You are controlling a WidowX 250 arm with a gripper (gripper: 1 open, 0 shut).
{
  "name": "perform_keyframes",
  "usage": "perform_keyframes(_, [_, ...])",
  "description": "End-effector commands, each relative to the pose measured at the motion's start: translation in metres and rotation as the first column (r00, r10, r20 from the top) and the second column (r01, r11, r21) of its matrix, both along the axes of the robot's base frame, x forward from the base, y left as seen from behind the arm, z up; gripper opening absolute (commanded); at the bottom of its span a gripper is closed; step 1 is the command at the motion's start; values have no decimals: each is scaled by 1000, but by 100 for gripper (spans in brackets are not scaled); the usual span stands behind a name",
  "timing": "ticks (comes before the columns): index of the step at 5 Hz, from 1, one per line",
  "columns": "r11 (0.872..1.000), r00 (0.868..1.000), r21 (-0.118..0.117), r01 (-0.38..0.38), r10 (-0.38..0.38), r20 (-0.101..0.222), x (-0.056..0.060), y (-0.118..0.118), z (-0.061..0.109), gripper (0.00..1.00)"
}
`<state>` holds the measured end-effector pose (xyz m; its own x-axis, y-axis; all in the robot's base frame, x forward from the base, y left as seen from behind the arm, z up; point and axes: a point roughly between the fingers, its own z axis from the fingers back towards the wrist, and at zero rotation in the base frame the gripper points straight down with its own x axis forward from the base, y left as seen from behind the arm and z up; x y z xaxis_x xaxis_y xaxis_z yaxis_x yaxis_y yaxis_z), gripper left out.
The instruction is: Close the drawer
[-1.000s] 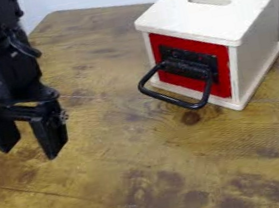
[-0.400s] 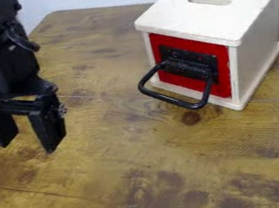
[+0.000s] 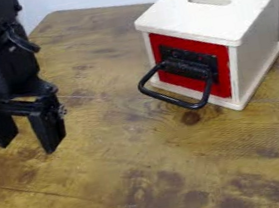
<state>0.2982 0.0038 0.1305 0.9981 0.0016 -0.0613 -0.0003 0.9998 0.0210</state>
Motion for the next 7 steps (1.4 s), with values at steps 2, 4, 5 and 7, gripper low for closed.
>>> perform_keyframes(2, [1000,999,12,-21,20,41,5,8,8,100])
perform_keyframes(4, [999,998,8,-32,32,55,3,11,12,100])
perform_keyframes(5, [1000,998,2,-24,24,59,3,10,15,100])
perform_keyframes(7, [1000,997,-8,-12,12,75,2,8,24,100])
